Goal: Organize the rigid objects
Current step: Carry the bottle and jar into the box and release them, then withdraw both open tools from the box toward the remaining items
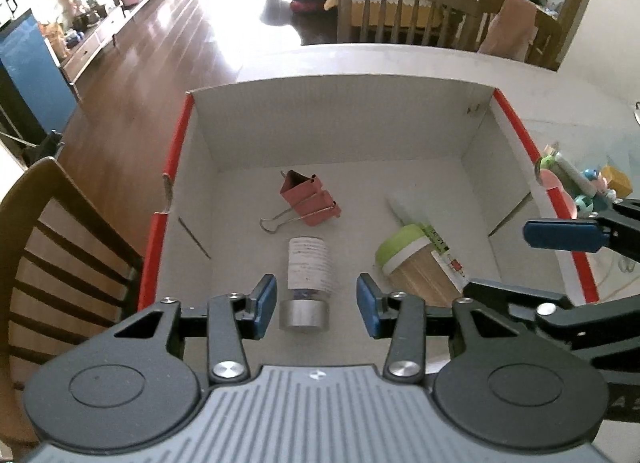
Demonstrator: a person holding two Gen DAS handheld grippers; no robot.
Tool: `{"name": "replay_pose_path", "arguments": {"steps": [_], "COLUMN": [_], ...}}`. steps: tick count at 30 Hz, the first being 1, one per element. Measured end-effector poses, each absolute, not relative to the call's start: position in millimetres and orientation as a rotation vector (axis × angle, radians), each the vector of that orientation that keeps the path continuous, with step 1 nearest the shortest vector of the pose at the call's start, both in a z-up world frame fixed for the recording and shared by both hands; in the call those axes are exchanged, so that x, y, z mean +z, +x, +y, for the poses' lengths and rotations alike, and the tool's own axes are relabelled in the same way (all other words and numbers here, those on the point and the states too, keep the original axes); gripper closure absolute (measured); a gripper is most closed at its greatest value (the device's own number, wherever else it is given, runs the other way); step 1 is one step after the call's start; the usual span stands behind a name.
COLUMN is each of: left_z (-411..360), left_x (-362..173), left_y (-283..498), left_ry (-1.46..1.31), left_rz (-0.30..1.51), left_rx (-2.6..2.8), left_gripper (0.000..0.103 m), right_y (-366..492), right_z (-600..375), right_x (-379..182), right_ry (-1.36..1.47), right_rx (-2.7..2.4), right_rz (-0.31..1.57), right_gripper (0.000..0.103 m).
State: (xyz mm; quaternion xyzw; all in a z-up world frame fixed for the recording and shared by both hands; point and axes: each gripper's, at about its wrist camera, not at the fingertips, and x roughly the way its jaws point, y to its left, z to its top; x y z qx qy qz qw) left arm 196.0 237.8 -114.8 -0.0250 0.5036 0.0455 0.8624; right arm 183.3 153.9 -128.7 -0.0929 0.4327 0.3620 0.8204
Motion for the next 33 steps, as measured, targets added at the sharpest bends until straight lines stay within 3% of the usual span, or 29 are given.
{"name": "replay_pose_path", "arguments": {"steps": [20,25,33], "left_z": [196.0,179.7,145.1], "left_x": [-57.2,-50.6,-47.4], "left_y": [140.9,132.4,128.9], "left_ry": [-0.045,-0.044,-0.032], "left_rz": [0.887,0.858,0.848], "left_rx": [0.045,0.017,-0.038], "left_gripper": [0.054,0.04,0.038], "right_y": [137.4,127.3,123.9], "right_z": [87.7,63.0,14.1], "right_x": [-71.9,-65.8,-65.5], "right_ry": [-0.092,-0.075,-0.033], "right_rx": [0.817,0.796,0.727], "right_rz": [0.764,0.736,0.711], "right_gripper": [0.019,0.016,0.012]}}
